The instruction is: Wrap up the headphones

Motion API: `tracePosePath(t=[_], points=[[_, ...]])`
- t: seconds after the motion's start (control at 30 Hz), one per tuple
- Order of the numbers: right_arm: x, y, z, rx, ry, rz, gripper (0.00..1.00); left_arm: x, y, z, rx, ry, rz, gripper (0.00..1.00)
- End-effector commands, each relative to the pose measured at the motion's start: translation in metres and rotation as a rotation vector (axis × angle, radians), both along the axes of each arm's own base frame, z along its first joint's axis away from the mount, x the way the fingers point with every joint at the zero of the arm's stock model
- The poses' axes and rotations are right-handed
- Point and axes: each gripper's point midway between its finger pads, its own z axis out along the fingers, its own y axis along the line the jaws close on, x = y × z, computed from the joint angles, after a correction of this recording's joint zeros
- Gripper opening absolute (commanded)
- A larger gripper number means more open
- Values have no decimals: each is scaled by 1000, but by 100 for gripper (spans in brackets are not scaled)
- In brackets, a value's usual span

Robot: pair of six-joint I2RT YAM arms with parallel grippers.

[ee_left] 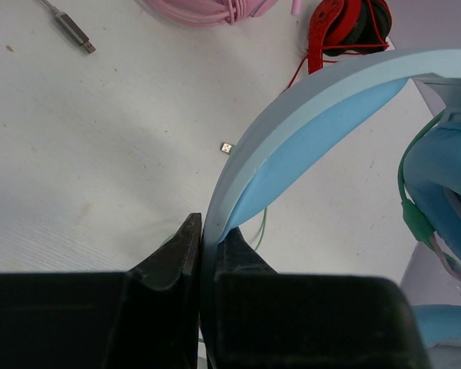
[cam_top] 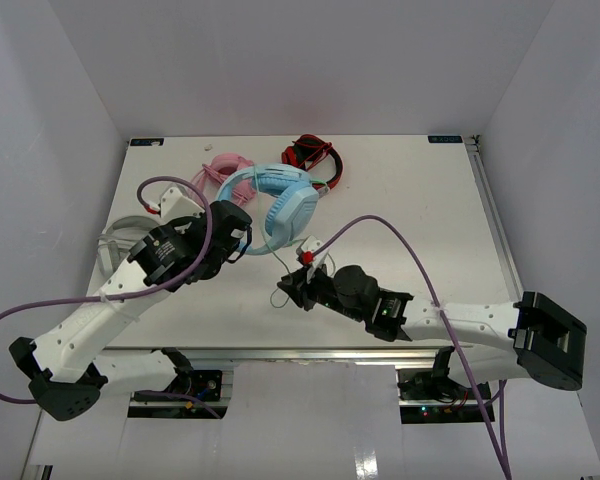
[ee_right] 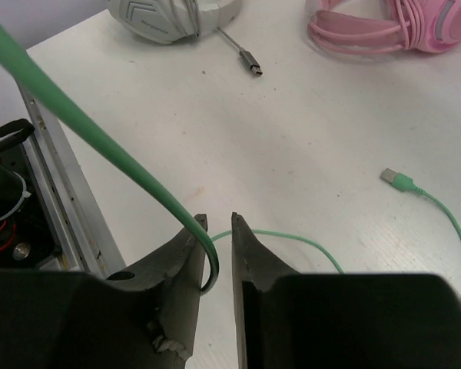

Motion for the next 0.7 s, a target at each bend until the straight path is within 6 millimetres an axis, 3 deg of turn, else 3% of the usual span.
tracePosePath(t=[0.0, 0.3, 0.53, 0.6, 0.67], points=[[-1, 11, 38, 168, -137, 41, 29, 6, -17, 33, -173, -69, 0, 0], [4, 8, 58, 314, -278, 14, 37, 1, -24, 38, -225, -68, -38, 0], [16, 9, 43, 314, -316, -42, 36, -4, -28, 45, -262, -69, -65, 0], [20, 10, 37, 305, -315, -64, 33, -4, -27, 48, -265, -74, -66, 0], [27, 10, 31, 294, -312, -97, 22, -7, -23, 51, -264, -79, -62, 0]])
